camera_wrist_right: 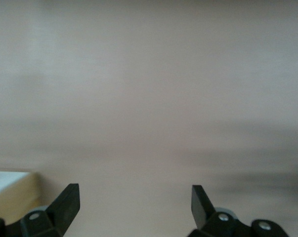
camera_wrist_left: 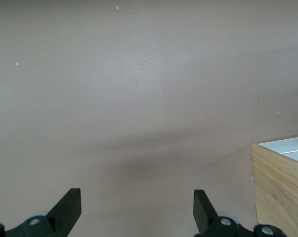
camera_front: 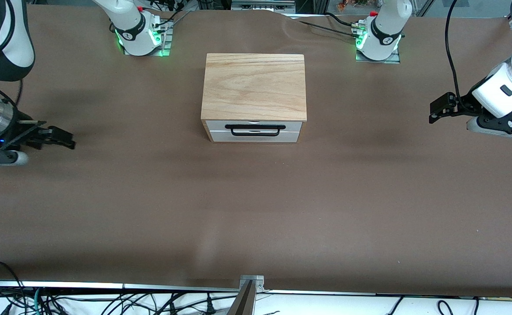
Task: Pull top drawer with both arms simultaneously
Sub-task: 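Move the left gripper and the right gripper toward the drawer handle ends, then close the left gripper and the right gripper on the black handle, then pull the handle outward with both grippers, sliding the drawer open, then open both grippers and draw them back from the handle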
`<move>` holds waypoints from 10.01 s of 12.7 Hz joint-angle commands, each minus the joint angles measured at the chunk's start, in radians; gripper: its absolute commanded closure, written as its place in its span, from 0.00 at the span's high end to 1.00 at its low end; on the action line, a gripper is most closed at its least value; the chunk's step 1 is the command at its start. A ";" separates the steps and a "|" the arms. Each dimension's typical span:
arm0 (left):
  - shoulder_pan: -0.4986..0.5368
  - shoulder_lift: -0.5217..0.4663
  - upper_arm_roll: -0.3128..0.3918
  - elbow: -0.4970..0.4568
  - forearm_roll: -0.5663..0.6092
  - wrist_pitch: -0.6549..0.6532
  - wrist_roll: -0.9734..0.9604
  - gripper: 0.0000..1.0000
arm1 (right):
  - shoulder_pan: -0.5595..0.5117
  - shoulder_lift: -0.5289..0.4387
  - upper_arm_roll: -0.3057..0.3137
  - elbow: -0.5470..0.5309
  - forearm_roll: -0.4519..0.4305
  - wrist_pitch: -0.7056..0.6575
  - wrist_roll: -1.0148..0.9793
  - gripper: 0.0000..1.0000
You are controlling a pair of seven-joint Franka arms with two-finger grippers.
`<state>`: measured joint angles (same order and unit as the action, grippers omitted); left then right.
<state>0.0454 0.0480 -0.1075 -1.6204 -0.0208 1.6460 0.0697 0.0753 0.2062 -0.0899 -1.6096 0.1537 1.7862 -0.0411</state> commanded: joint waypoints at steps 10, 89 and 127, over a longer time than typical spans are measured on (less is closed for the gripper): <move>-0.019 0.168 -0.047 0.025 -0.532 -0.071 0.030 1.00 | -0.011 0.212 -0.004 -0.110 0.811 -0.084 -0.293 1.00; -0.236 0.785 -0.080 0.089 -1.496 0.133 0.601 0.00 | 0.159 0.654 0.137 -0.041 1.629 -0.034 -1.039 0.09; -0.243 0.849 -0.049 0.381 -1.161 0.242 0.378 1.00 | 0.190 0.792 -0.123 0.444 1.287 0.168 -0.700 1.00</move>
<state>-0.2000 0.9074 -0.1593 -1.2743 -1.2496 1.8941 0.5041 0.2476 0.9914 -0.2059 -1.2320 1.5099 1.9006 -0.8256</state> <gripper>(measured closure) 0.000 0.000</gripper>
